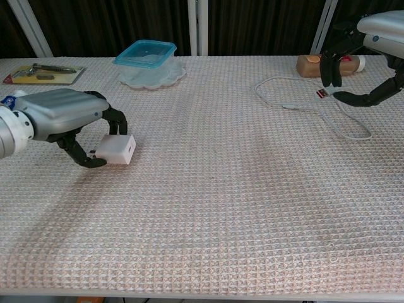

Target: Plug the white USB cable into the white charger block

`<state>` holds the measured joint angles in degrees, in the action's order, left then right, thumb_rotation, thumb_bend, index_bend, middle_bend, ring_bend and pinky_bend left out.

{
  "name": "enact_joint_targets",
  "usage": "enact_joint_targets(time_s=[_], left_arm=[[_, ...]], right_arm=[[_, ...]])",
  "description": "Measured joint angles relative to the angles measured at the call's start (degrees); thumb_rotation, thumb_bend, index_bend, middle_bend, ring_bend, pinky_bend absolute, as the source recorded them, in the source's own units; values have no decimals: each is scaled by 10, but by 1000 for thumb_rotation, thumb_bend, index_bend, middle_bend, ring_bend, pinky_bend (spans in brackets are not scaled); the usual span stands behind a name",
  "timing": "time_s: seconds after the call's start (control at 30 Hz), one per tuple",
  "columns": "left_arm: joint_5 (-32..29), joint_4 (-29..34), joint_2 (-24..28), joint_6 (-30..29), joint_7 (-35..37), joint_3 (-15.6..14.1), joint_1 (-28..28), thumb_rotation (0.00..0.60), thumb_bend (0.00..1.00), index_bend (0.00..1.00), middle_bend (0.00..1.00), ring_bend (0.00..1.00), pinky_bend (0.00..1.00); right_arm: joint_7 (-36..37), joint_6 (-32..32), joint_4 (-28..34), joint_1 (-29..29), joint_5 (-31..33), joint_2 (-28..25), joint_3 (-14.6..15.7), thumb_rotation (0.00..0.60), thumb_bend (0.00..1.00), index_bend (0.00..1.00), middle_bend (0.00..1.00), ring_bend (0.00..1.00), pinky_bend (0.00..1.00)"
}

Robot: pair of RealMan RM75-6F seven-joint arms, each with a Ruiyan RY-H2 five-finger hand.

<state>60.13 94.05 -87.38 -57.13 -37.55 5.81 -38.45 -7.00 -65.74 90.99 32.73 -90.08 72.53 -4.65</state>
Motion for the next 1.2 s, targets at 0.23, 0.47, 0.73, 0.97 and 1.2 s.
enact_joint_targets(time_s=[0.23, 0.47, 0.73, 0.97, 1.2], left_arm=[[-38, 39, 1, -37, -17, 16, 0, 600, 306, 465, 441, 193, 44], [-74, 74, -5, -89, -75, 30, -8, 600, 301, 465, 448, 217, 54], [-121, 119, -11, -149, -150, 53, -30, 589, 287, 466, 459, 232, 61], [-154, 141, -18, -182, -184, 69, -47, 586, 283, 466, 460, 236, 65], [-175, 144, -38, -211, -215, 78, -69, 585, 280, 466, 460, 236, 67]], right_arm=[[0, 37, 4, 23, 20, 24, -12, 600, 370, 611, 518, 219, 0], [-16, 101, -11, 80, 77, 95, -52, 600, 400, 630, 531, 219, 0], [-112, 135, -35, 139, 172, 174, -99, 600, 397, 634, 534, 235, 0], [-224, 125, -43, 181, 274, 237, -132, 600, 393, 639, 536, 237, 0], [-292, 89, -45, 219, 354, 291, -160, 600, 388, 642, 540, 237, 0]])
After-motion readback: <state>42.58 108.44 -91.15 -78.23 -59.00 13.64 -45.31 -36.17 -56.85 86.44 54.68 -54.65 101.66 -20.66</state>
